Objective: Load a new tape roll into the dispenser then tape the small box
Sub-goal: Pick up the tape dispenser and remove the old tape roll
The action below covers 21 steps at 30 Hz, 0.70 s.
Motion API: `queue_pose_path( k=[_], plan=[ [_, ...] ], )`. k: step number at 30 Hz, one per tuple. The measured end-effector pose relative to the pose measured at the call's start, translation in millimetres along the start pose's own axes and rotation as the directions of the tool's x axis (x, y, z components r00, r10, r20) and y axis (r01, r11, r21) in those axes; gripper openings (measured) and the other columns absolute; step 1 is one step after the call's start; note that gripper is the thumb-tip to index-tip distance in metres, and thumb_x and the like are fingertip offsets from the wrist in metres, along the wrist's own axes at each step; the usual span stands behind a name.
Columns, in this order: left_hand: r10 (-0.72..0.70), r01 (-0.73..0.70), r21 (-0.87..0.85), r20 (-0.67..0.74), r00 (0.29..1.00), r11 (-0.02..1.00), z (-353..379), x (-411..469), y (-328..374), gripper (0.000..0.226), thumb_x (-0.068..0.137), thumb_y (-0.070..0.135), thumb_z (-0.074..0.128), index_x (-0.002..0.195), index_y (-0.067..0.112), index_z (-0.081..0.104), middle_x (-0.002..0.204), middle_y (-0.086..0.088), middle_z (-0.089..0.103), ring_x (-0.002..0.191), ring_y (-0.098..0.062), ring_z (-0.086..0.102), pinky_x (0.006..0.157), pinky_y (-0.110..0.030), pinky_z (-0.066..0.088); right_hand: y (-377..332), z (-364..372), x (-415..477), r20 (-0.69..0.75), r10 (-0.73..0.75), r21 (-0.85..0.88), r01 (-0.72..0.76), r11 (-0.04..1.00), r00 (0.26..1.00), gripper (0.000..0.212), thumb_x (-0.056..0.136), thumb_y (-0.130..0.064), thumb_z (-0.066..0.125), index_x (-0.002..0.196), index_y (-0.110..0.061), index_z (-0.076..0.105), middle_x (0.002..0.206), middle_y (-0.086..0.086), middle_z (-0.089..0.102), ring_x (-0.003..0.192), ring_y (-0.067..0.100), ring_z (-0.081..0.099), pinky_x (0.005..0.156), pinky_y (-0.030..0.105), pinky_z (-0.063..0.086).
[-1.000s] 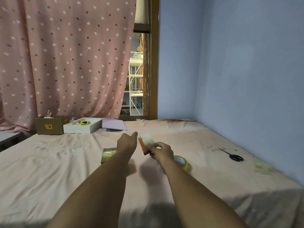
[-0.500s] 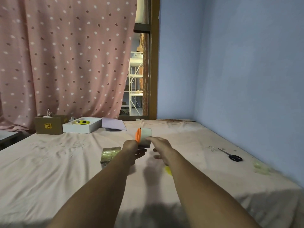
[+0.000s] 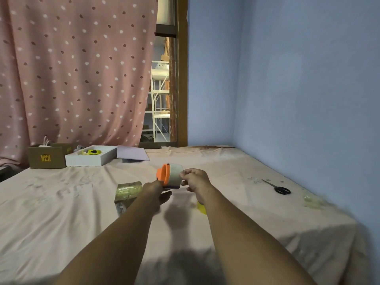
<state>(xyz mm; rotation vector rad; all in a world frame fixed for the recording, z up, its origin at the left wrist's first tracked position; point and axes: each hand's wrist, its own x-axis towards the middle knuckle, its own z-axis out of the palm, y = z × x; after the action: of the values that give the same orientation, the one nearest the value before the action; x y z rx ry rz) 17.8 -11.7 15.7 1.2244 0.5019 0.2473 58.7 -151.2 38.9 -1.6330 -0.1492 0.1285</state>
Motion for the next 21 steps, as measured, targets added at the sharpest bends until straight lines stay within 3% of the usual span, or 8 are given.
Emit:
queue_pose_path(
  k=[2, 4, 6, 9, 13, 17, 18, 21],
  plan=[
    [-0.034, 0.036, -0.074, 0.024, 0.999, 0.997, -4, 0, 0, 0.028, 0.095, 0.01, 0.049, 0.118, -0.002, 0.06, 0.121, -0.023, 0.068, 0.082, -0.032, 0.07, 0.069, -0.039, 0.059, 3, 0, 1, -0.011, 0.028, 0.047, -0.027, 0.999, 1.0, 0.007, 0.096, -0.015, 0.065, 0.091, -0.019, 0.068, 0.099, 0.007, 0.072, 0.084, 0.02, 0.067, 0.073, 0.032, 0.049],
    [-0.069, 0.081, -0.114, 0.104, 0.992, 0.99, -9, -4, 2, 0.039, 0.093, 0.012, 0.05, 0.128, -0.002, 0.056, 0.129, -0.024, 0.064, 0.097, -0.038, 0.072, 0.071, -0.045, 0.062, 4, 2, 1, 0.017, 0.065, 0.12, -0.067, 0.991, 0.998, 0.009, 0.097, -0.012, 0.063, 0.093, -0.018, 0.069, 0.108, 0.009, 0.073, 0.097, 0.022, 0.07, 0.08, 0.036, 0.051],
    [-0.09, 0.119, -0.166, 0.175, 0.98, 0.979, -13, -9, 2, 0.045, 0.093, 0.009, 0.048, 0.136, -0.004, 0.051, 0.135, -0.025, 0.06, 0.106, -0.042, 0.07, 0.06, -0.045, 0.063, 2, 3, -1, 0.058, 0.088, 0.171, -0.096, 0.98, 0.994, 0.009, 0.098, -0.01, 0.061, 0.099, -0.014, 0.068, 0.116, 0.012, 0.072, 0.109, 0.026, 0.069, 0.088, 0.04, 0.055],
    [-0.1, 0.168, -0.28, 0.241, 0.965, 0.945, -18, -10, 0, 0.046, 0.099, 0.015, 0.05, 0.142, -0.002, 0.044, 0.141, -0.025, 0.053, 0.111, -0.044, 0.068, 0.051, -0.042, 0.061, -3, 4, -4, 0.119, 0.091, 0.207, -0.114, 0.972, 0.989, 0.007, 0.101, -0.011, 0.058, 0.103, -0.012, 0.064, 0.114, 0.013, 0.07, 0.102, 0.027, 0.07, 0.084, 0.043, 0.06],
    [-0.151, 0.266, -0.387, 0.304, 0.941, 0.883, -24, -5, 1, 0.052, 0.1, 0.032, 0.059, 0.144, 0.01, 0.044, 0.14, -0.021, 0.056, 0.106, -0.039, 0.072, 0.053, -0.04, 0.061, -8, 10, -5, 0.137, 0.094, 0.261, -0.128, 0.957, 0.986, 0.007, 0.105, -0.013, 0.052, 0.103, -0.011, 0.059, 0.115, 0.013, 0.067, 0.099, 0.027, 0.071, 0.079, 0.047, 0.064],
    [-0.072, 0.187, -0.429, 0.269, 0.96, 0.884, -22, -7, 1, 0.024, 0.102, 0.028, 0.057, 0.111, 0.006, 0.055, 0.137, -0.035, 0.055, 0.124, -0.043, 0.06, 0.065, -0.043, 0.064, -11, 15, -2, 0.068, 0.093, 0.272, -0.108, 0.956, 0.993, 0.008, 0.105, -0.013, 0.051, 0.104, -0.013, 0.06, 0.115, 0.013, 0.066, 0.096, 0.025, 0.066, 0.072, 0.034, 0.053],
    [-0.057, 0.172, -0.434, 0.265, 0.962, 0.885, -23, -6, -1, 0.023, 0.102, 0.027, 0.057, 0.11, 0.005, 0.056, 0.139, -0.035, 0.053, 0.126, -0.044, 0.058, 0.065, -0.044, 0.064, -12, 14, -1, 0.052, 0.085, 0.275, -0.096, 0.957, 0.995, 0.009, 0.104, -0.013, 0.051, 0.103, -0.014, 0.06, 0.113, 0.013, 0.066, 0.096, 0.025, 0.065, 0.072, 0.033, 0.051],
    [-0.025, 0.153, -0.423, 0.292, 0.956, 0.893, -29, -4, -8, 0.034, 0.102, 0.019, 0.057, 0.136, 0.015, 0.052, 0.14, -0.031, 0.051, 0.118, -0.041, 0.059, 0.075, -0.051, 0.062, -16, 10, 2, 0.026, 0.074, 0.279, -0.078, 0.957, 0.997, 0.012, 0.104, -0.011, 0.051, 0.095, -0.016, 0.058, 0.105, 0.01, 0.067, 0.094, 0.025, 0.065, 0.07, 0.033, 0.05]
  ],
)
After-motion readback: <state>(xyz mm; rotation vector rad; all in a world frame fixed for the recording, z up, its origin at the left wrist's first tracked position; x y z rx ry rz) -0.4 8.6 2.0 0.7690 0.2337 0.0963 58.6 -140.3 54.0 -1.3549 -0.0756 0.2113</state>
